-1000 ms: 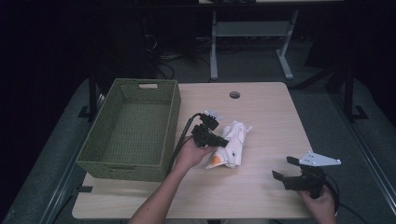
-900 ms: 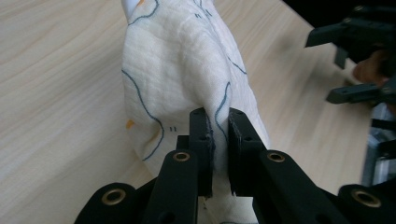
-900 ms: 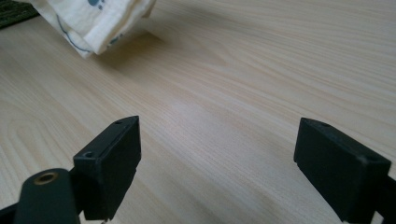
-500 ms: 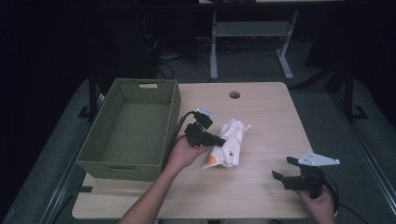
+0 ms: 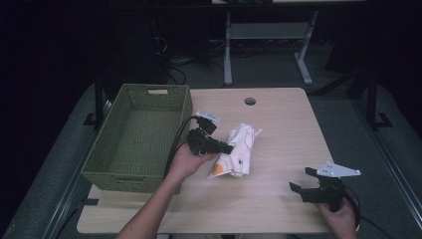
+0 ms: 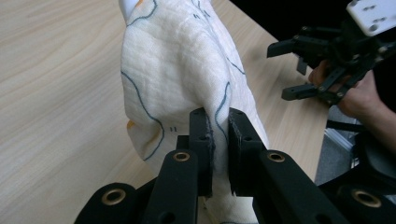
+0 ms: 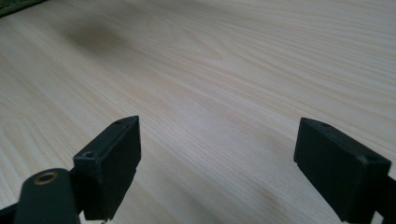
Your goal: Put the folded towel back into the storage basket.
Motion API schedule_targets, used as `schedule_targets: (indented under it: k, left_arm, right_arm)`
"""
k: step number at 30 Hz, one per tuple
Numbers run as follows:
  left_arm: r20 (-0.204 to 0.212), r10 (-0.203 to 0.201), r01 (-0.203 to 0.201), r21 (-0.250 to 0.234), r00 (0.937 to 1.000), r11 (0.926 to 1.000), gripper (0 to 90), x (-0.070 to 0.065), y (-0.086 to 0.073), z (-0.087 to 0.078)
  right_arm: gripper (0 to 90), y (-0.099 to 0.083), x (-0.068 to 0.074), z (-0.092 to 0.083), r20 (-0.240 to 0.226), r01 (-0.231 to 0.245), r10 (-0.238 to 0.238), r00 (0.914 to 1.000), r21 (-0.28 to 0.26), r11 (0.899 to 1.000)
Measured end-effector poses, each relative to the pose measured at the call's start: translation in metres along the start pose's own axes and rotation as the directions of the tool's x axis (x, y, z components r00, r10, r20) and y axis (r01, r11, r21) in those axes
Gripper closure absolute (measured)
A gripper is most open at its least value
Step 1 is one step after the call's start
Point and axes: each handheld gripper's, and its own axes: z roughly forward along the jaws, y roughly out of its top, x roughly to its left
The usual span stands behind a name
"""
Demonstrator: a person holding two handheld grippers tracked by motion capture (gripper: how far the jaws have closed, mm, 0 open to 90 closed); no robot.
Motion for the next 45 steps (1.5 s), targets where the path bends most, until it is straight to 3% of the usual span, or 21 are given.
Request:
schedule_targets:
  k: [18, 45]
  left_arm:
    - [0.017, -0.027, 0.027, -0.046, 0.9995, 0.9986, 82.5, 0.012, 0.001, -0.040]
    - [-0.021, -0.032, 0.030, -0.084, 0.9993, 0.9960, 82.5, 0.025, -0.001, -0.089]
  right_arm:
    - [14.5, 0.000, 0.000, 0.004, 0.011, -0.006, 0.005, 0.9999, 0.008, 1.000]
    - [14.5, -0.001, 0.001, 0.006, 0.031, -0.033, 0.032, 0.9990, 0.015, 0.999]
